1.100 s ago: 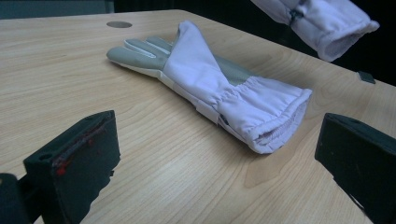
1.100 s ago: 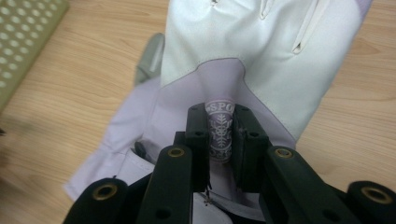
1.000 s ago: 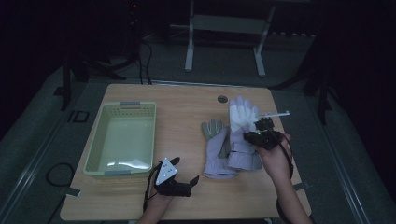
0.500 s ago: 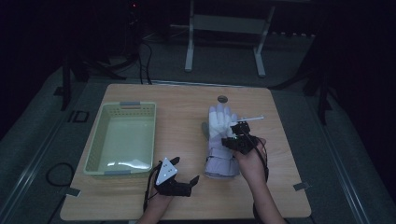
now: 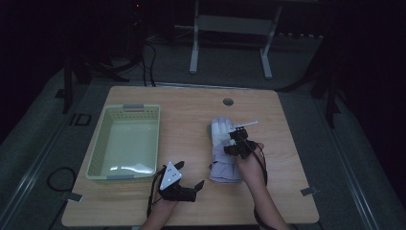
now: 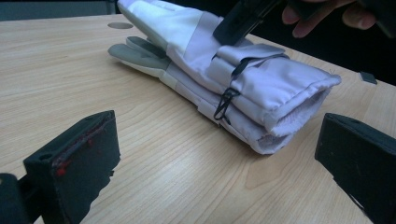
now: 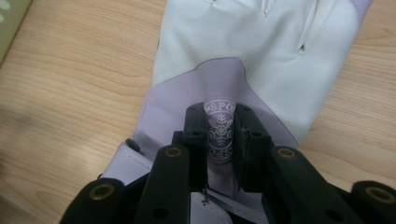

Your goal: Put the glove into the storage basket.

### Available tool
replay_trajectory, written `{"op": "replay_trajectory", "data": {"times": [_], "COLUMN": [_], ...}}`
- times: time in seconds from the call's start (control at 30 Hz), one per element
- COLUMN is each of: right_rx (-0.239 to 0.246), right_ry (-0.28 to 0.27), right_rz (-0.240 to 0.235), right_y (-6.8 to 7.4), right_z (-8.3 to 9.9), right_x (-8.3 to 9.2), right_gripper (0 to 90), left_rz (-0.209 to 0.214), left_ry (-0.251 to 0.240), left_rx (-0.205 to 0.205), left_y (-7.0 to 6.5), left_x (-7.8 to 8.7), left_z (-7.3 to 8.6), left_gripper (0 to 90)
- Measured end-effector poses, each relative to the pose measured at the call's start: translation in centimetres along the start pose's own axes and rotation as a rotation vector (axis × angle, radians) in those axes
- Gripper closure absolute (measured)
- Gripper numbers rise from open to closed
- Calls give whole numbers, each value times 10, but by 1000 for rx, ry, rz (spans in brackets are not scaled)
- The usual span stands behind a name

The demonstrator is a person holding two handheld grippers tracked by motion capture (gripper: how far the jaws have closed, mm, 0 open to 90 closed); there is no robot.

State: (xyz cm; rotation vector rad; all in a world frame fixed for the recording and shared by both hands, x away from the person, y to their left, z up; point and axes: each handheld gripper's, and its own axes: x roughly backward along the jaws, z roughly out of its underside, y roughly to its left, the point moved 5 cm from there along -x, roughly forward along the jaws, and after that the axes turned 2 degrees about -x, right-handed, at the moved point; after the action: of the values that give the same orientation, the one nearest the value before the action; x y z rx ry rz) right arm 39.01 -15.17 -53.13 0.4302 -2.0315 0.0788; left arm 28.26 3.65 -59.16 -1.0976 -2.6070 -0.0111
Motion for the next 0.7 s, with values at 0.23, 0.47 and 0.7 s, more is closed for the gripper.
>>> {"op": "replay_trajectory", "data": {"times": [0.23,0.47,0.7], "right_rx": [35,59,203], "right_ry": [-19,-123,-200], "right_rz": [-56,-172,-241], "right_y": [0,-7,-5], "right_z": [-5,-7,0], "right_x": [12,30,37], "right_gripper": [612,362,144], "left_rz": [-5,-16,-48], "left_ry": [-2,4,5], "left_rx": [-2,-16,-30], "left_y": [0,0,0], "left_x": [0,0,0], "left_z": [0,0,0], "left_gripper": [2,2,2]}}
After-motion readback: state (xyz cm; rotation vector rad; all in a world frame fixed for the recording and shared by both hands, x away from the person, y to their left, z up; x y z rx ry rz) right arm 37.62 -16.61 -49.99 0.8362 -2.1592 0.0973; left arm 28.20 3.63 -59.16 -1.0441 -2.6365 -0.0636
